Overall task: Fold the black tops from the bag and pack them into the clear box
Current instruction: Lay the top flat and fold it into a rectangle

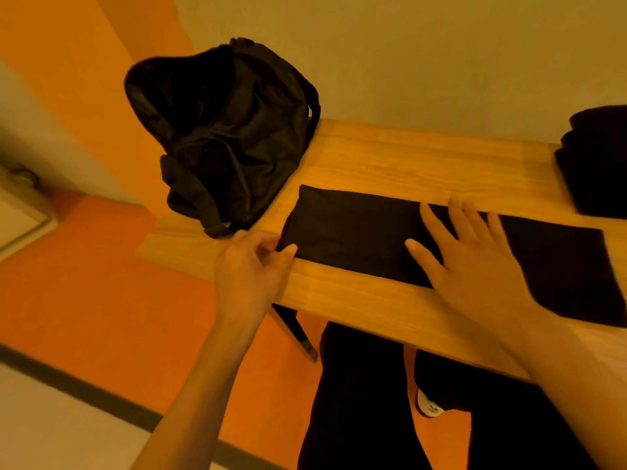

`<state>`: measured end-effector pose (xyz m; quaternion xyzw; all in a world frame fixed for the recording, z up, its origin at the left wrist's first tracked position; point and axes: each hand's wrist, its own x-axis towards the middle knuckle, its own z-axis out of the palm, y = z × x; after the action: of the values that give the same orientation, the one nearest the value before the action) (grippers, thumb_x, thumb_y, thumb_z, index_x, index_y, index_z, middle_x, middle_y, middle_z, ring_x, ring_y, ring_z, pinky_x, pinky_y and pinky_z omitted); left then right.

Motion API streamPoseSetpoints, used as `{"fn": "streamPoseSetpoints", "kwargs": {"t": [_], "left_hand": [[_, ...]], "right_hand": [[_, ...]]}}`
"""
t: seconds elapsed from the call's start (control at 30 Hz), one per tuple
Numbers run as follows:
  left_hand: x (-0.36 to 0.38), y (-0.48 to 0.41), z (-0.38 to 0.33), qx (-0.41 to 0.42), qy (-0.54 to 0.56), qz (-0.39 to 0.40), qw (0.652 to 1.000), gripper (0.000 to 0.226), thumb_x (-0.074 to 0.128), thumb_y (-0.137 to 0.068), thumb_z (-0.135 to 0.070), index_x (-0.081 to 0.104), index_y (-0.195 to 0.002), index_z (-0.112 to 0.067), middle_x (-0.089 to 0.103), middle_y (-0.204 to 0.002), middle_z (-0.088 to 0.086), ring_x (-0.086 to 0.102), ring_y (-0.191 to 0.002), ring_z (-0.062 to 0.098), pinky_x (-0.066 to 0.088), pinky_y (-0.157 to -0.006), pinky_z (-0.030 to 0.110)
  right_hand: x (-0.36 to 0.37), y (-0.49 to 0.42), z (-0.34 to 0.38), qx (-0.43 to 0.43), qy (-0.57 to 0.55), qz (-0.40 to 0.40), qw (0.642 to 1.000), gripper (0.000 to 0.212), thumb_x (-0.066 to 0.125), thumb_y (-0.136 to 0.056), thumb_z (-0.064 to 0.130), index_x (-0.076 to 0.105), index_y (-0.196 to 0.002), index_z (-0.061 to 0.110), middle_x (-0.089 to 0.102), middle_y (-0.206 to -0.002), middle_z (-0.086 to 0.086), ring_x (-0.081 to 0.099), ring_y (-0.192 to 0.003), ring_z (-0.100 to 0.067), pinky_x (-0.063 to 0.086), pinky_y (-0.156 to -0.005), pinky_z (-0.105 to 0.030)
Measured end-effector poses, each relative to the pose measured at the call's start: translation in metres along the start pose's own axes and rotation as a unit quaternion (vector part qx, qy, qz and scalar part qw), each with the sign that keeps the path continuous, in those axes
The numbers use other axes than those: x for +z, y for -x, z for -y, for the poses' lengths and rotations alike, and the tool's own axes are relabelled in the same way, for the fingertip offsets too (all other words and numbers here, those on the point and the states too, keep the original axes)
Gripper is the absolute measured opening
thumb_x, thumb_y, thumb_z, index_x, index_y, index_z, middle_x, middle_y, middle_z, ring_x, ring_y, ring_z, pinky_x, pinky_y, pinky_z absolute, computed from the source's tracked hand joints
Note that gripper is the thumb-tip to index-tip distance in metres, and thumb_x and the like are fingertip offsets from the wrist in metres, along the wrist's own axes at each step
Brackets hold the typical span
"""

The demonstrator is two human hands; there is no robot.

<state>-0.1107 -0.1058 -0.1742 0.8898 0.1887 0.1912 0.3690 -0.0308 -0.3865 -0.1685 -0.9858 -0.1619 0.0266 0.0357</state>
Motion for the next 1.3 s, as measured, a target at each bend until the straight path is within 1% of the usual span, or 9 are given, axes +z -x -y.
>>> {"fn": "streamPoseSetpoints", "kwargs": {"t": [0.13, 0.27, 0.4, 0.6, 0.77, 0.97, 1.07, 1.2, 1.3], "left_hand": [[0.007, -0.001, -0.005, -0.008, 0.011, -0.008, 1.000, 0.009, 0.080, -0.086, -0.030, 0.073, -0.090, -0.025, 0.060, -0.087, -0.015, 0.064, -0.091, 0.011, 0.055, -0.087, 0.042], [0.008, -0.006, -0.007, -0.076, 0.003, 0.019, 0.997, 0.007, 0.074, -0.091, -0.026, 0.068, -0.088, -0.023, 0.060, -0.091, -0.011, 0.060, -0.091, 0.010, 0.051, -0.086, 0.035], [0.003, -0.016, -0.014, -0.139, 0.037, 0.042, 0.989, 0.015, 0.070, -0.094, -0.028, 0.057, -0.097, -0.022, 0.059, -0.089, -0.008, 0.059, -0.086, 0.010, 0.046, -0.072, 0.031], [0.004, -0.023, -0.017, -0.097, -0.004, 0.053, 0.994, 0.010, 0.068, -0.096, -0.029, 0.061, -0.098, -0.022, 0.063, -0.080, -0.007, 0.059, -0.079, 0.006, 0.039, -0.065, 0.020], [0.003, -0.029, -0.014, -0.099, -0.027, 0.070, 0.992, 0.008, 0.066, -0.098, -0.030, 0.067, -0.094, -0.023, 0.064, -0.086, -0.007, 0.058, -0.082, 0.008, 0.047, -0.074, 0.032], [0.013, -0.035, -0.024, -0.056, -0.109, 0.039, 0.992, 0.013, 0.063, -0.100, -0.026, 0.066, -0.093, -0.016, 0.058, -0.075, -0.008, 0.055, -0.067, 0.008, 0.039, -0.056, 0.026], [0.013, -0.035, -0.029, -0.056, -0.148, 0.036, 0.987, 0.009, 0.062, -0.100, -0.023, 0.061, -0.099, -0.014, 0.059, -0.077, -0.002, 0.056, -0.069, 0.012, 0.043, -0.060, 0.031], [0.019, -0.036, -0.038, 0.086, -0.220, -0.036, 0.971, 0.010, 0.064, -0.098, -0.015, 0.062, -0.102, -0.007, 0.061, -0.099, 0.010, 0.061, -0.089, 0.029, 0.051, -0.072, 0.042], [0.036, -0.043, -0.045, 0.256, -0.230, 0.061, 0.937, 0.040, 0.058, -0.102, -0.024, 0.059, -0.135, -0.001, 0.057, -0.138, 0.018, 0.054, -0.127, 0.037, 0.044, -0.106, 0.046]], "right_hand": [[0.015, 0.000, 0.011, 0.017, 0.022, -0.008, 1.000, 0.079, -0.013, -0.087, 0.074, -0.010, -0.157, 0.038, -0.007, -0.169, -0.009, -0.012, -0.154, -0.025, -0.002, -0.126, -0.046], [0.016, 0.002, 0.010, 0.017, 0.027, -0.008, 0.999, 0.076, -0.010, -0.090, 0.073, -0.008, -0.158, 0.039, -0.007, -0.169, -0.008, -0.011, -0.155, -0.024, 0.001, -0.126, -0.046], [0.016, 0.003, 0.012, 0.019, 0.031, -0.013, 0.999, 0.075, -0.007, -0.092, 0.073, -0.006, -0.158, 0.038, -0.004, -0.169, -0.008, -0.009, -0.155, -0.024, 0.003, -0.126, -0.047], [0.015, 0.002, 0.012, 0.017, 0.027, -0.012, 0.999, 0.075, -0.008, -0.091, 0.073, -0.008, -0.158, 0.039, -0.006, -0.169, -0.008, -0.011, -0.155, -0.024, 0.001, -0.126, -0.047], [0.016, 0.003, 0.011, 0.016, 0.030, -0.007, 0.999, 0.075, -0.009, -0.091, 0.072, -0.009, -0.158, 0.038, -0.008, -0.169, -0.009, -0.012, -0.155, -0.025, 0.000, -0.126, -0.047], [0.016, 0.005, 0.011, 0.016, 0.024, -0.007, 1.000, 0.075, -0.009, -0.091, 0.072, -0.010, -0.158, 0.038, -0.009, -0.168, -0.010, -0.013, -0.154, -0.026, -0.001, -0.126, -0.048], [0.016, 0.005, 0.011, 0.014, 0.021, -0.011, 1.000, 0.075, -0.009, -0.092, 0.071, -0.009, -0.159, 0.037, -0.008, -0.168, -0.011, -0.012, -0.155, -0.027, -0.001, -0.126, -0.049], [0.017, 0.006, 0.011, 0.011, 0.010, -0.020, 1.000, 0.075, -0.007, -0.093, 0.071, -0.005, -0.159, 0.035, -0.006, -0.168, -0.012, -0.011, -0.155, -0.028, 0.001, -0.125, -0.050], [0.018, 0.006, 0.011, 0.010, 0.005, -0.019, 1.000, 0.075, -0.006, -0.094, 0.071, -0.004, -0.160, 0.035, -0.006, -0.168, -0.013, -0.010, -0.155, -0.029, 0.000, -0.125, -0.051]]}}
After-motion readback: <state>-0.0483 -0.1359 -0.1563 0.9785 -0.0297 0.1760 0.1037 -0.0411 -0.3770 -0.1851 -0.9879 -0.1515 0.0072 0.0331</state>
